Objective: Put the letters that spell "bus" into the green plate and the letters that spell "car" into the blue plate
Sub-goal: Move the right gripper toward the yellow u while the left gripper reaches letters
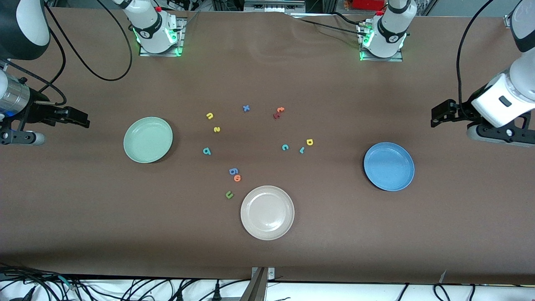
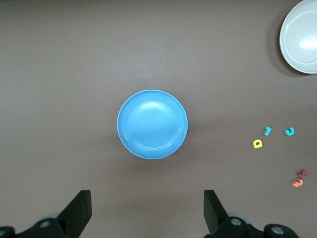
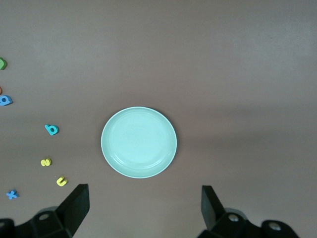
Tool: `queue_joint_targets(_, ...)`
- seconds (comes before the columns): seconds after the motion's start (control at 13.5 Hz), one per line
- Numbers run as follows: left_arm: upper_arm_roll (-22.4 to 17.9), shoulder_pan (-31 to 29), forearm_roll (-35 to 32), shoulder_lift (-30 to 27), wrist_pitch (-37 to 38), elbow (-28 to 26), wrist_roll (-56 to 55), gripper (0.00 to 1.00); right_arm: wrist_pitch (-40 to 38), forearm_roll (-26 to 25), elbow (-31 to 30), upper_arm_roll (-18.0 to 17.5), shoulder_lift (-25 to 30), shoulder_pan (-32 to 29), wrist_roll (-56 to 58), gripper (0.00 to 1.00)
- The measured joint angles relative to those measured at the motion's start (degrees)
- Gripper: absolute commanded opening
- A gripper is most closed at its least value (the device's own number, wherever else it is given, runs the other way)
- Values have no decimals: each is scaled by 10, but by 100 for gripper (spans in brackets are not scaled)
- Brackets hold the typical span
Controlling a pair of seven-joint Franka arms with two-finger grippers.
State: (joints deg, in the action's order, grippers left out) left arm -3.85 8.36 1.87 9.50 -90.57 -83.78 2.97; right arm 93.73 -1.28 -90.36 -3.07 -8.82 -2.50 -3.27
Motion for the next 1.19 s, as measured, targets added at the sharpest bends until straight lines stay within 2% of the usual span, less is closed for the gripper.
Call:
queue_joint_targets(0.22,2,13,0,10,1,-1,0,100,-1,0,-7,-17,0,6,-59,99)
queue_joint_targets(0.52,3,52,27,35,1,-2,0,100,1,0,-25,-83,-7,15,-184,99)
queue_joint_targets(0.74,4,102,33,64,-5,-2,-8,100,38,0,-68,-131,-10,17,-296,99)
queue_joint_targets(1.19,7,201,34,155,-144,-23,-137,100,174,0,-198,-229,-14,20,-547,99)
